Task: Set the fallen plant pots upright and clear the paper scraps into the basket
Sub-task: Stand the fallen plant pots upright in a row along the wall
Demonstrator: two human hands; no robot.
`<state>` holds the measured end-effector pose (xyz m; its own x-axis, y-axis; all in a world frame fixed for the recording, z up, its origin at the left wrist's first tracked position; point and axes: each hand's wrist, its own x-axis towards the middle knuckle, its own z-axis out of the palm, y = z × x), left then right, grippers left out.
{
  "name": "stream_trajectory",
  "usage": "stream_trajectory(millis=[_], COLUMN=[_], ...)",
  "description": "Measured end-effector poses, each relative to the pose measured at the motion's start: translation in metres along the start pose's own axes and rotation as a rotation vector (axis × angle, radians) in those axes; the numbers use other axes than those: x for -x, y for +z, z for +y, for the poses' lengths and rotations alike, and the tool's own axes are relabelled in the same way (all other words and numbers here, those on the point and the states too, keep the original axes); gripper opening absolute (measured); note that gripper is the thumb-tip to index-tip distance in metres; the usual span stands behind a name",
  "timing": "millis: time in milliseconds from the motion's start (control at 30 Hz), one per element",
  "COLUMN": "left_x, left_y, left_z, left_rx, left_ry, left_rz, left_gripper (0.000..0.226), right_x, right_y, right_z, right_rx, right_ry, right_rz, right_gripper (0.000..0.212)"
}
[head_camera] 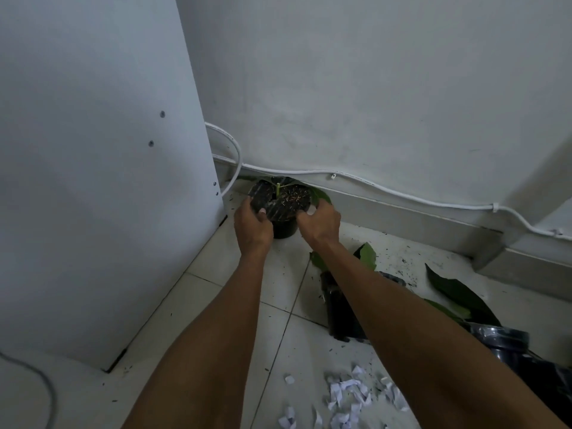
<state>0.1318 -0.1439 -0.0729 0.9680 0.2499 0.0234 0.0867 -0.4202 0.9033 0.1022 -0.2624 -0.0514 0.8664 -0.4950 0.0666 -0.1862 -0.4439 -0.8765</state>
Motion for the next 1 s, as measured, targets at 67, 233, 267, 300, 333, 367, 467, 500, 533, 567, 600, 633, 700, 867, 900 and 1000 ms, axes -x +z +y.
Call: stream_trajectory(millis=[67, 233, 267, 300, 333, 367, 467, 500, 533, 567, 600, 633, 700, 867, 900, 1000], left_x=[0.015, 0.060, 0.068, 0.075, 0.083, 0.091, 0.113, 0.118, 0.122, 0.125, 0.128, 0.130, 0.133, 0.145, 0.148, 0.155], left_y=[-0.001, -0.005, -0.005, -0.005, -0.005, -0.005, 0.000, 0.003, 0.007, 0.010, 0.012, 0.013, 0.015, 0.016, 0.017, 0.019], left_z=[0.005, 0.025, 0.030, 0.036, 0.042, 0.049, 0.060, 0.061, 0.062, 0.062, 0.063, 0.065, 0.069, 0.071, 0.071, 0.070], left_rx=[-0.088, -0.258, -0.264, -0.267, -0.271, -0.265, -0.172, -0.145, -0.135, -0.142, -0.157, -0.167, -0.174, -0.062, -0.023, -0.078], left_ry=[-0.004, 0.005, -0.014, -0.062, -0.138, -0.234, -0.481, -0.520, -0.540, -0.545, -0.541, -0.536, -0.532, -0.552, -0.539, -0.461], left_rz=[0.025, -0.052, -0.102, -0.186, -0.288, -0.390, -0.593, -0.602, -0.602, -0.604, -0.606, -0.609, -0.623, -0.640, -0.610, -0.586], left_gripper=[0.056, 0.060, 0.053, 0.048, 0.048, 0.054, 0.056, 0.048, 0.040, 0.035, 0.035, 0.036, 0.039, 0.048, 0.051, 0.059], right_x=[0.003, 0.019, 0.024, 0.029, 0.036, 0.043, 0.061, 0.066, 0.071, 0.074, 0.077, 0.079, 0.082, 0.091, 0.092, 0.098], right_y=[-0.017, -0.081, -0.094, -0.106, -0.119, -0.131, -0.160, -0.167, -0.173, -0.177, -0.181, -0.183, -0.187, -0.188, -0.188, -0.187], right_z=[-0.002, 0.001, 0.002, 0.004, 0.006, 0.008, 0.019, 0.023, 0.027, 0.031, 0.033, 0.036, 0.042, 0.044, 0.043, 0.040], right_rx=[0.057, 0.187, 0.218, 0.263, 0.314, 0.358, 0.427, 0.438, 0.441, 0.438, 0.429, 0.409, 0.309, 0.192, 0.190, 0.171], right_ry=[0.000, 0.134, 0.182, 0.233, 0.286, 0.333, 0.422, 0.444, 0.466, 0.493, 0.525, 0.555, 0.601, 0.585, 0.579, 0.581], right_rz=[-0.006, -0.001, -0.001, -0.006, -0.030, -0.060, -0.152, -0.171, -0.181, -0.190, -0.203, -0.212, -0.199, -0.137, -0.132, -0.111], right_gripper=[0.016, 0.008, 0.011, 0.020, 0.020, 0.016, 0.019, 0.023, 0.026, 0.027, 0.027, 0.026, 0.021, 0.014, 0.015, 0.014])
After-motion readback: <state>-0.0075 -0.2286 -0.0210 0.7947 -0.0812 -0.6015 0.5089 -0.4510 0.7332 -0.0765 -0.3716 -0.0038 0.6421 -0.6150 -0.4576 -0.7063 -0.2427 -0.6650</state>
